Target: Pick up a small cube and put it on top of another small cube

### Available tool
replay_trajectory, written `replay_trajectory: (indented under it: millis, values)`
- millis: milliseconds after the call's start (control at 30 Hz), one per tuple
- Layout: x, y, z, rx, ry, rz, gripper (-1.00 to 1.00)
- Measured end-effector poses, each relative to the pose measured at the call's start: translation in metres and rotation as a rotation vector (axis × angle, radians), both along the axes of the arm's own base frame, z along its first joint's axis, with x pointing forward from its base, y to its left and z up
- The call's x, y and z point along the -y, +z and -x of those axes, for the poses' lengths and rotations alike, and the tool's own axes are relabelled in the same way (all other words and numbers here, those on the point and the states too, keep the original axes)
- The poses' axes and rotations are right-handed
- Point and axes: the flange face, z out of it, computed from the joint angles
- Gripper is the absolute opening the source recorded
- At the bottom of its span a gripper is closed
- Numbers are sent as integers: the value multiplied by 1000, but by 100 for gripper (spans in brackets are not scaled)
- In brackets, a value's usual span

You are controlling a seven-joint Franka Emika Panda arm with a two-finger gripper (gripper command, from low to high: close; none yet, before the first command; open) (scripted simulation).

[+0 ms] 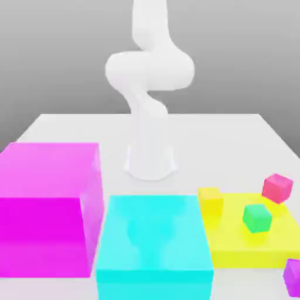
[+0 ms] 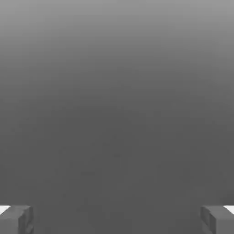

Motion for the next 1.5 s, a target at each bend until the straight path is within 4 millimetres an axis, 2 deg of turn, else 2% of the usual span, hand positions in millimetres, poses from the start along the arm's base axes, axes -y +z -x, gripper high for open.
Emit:
replay_trajectory:
  millis: [133, 300, 433, 567, 667, 833, 1100, 1233, 1267, 1467, 1500]
  values:
    - [-34, -52, -48, -102, -36, 27, 0]
    - [-75, -123, -93, -216, -65, 52, 0]
    - [-108, -186, -118, -302, -79, 63, 0]
    - [-144, -250, -132, -385, -81, 65, 0]
    - [-173, -298, -134, -446, -74, 60, 0]
    - [-211, -375, -129, -547, -82, 30, 0]
    - [-279, -480, -90, -713, -78, -54, 0]
    - [-287, -541, -85, -731, -79, -67, 0]
    - [-287, -549, -85, -732, -79, -67, -100]
    - [-287, -553, -84, -731, -78, -68, -100]
    - [-287, -547, -85, -731, -78, -69, -100]
